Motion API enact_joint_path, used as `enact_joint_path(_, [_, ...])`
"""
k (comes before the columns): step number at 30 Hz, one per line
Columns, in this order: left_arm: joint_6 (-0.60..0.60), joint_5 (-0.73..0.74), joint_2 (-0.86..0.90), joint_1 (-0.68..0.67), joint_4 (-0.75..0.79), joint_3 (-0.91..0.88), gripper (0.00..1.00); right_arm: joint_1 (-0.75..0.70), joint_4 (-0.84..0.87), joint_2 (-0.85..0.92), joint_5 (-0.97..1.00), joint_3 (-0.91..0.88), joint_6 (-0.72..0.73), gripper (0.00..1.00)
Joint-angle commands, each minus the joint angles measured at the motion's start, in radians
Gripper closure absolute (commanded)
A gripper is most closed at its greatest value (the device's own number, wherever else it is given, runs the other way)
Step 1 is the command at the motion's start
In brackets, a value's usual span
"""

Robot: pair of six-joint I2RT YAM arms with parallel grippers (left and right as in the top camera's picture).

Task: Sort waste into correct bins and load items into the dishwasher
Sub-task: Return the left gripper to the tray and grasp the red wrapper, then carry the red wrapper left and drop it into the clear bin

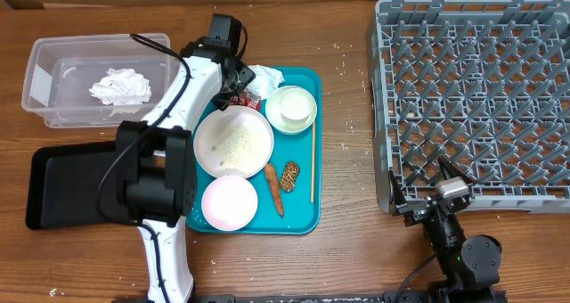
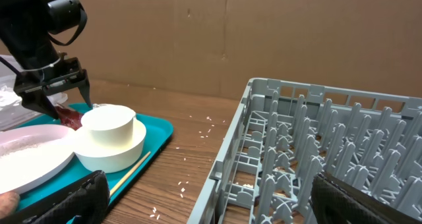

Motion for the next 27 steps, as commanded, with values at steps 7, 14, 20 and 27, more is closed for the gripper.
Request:
enact_joint_path(7, [-0.006, -0.024, 0.021, -0.008, 0.017, -0.012, 0.52, -0.003, 0.003, -0.01, -0.005, -0.01, 0.0, 0.0])
enact_joint_path(14, [0.002, -0.019, 0.021, -0.008, 0.007, -0.011, 0.84, -0.003, 0.003, -0.01, -0.005, -0.011, 0.0, 0.0])
enact_joint_path(20, [0.032, -0.019, 0.021, -0.008, -0.041, 0.015, 0.96, -0.003, 0.003, -0.01, -0.005, -0.011, 0.0, 0.0])
enact_joint_path(27, [0.055, -0.021, 0.017, -0.008, -0.138, 0.108, 0.96, -0.003, 0.003, -0.01, -0.005, -0.01, 0.0, 0.0])
